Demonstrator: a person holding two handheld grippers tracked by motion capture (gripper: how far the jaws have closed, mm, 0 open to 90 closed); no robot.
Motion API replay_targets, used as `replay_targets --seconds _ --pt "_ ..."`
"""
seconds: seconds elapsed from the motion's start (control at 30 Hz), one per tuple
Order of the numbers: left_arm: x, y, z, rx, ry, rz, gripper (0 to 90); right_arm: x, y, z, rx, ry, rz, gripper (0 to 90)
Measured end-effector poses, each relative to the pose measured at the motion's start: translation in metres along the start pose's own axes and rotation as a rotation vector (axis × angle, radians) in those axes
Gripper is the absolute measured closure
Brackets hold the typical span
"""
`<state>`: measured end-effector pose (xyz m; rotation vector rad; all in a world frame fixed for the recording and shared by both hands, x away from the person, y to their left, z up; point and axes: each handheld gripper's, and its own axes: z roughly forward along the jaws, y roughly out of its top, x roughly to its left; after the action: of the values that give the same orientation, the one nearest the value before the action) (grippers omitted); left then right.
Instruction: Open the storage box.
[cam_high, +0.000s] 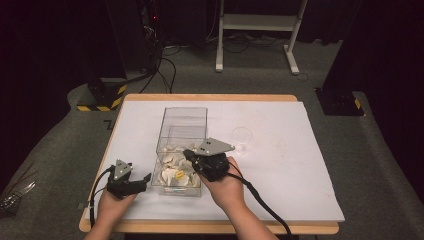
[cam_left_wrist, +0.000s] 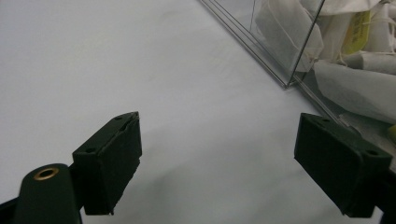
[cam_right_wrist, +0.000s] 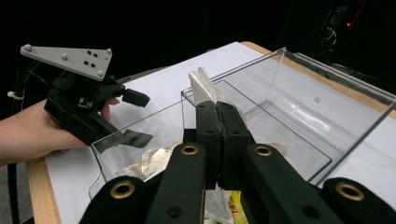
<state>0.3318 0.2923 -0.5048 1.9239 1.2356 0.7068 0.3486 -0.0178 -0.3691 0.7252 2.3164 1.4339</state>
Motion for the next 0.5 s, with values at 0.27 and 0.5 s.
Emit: replay_targets --seconds 0.27,0.5 --pt "0.0 0.0 0.0 -0.004 -0.001 -0.002 15.4 -0.004 0.003 -0.006 -0.019 -0.019 0.002 88.8" --pt "0.0 0.0 0.0 -0.004 -0.007 -0.004 15.3 -0.01 0.005 -0.011 -0.031 -0.034 0.011 88.9"
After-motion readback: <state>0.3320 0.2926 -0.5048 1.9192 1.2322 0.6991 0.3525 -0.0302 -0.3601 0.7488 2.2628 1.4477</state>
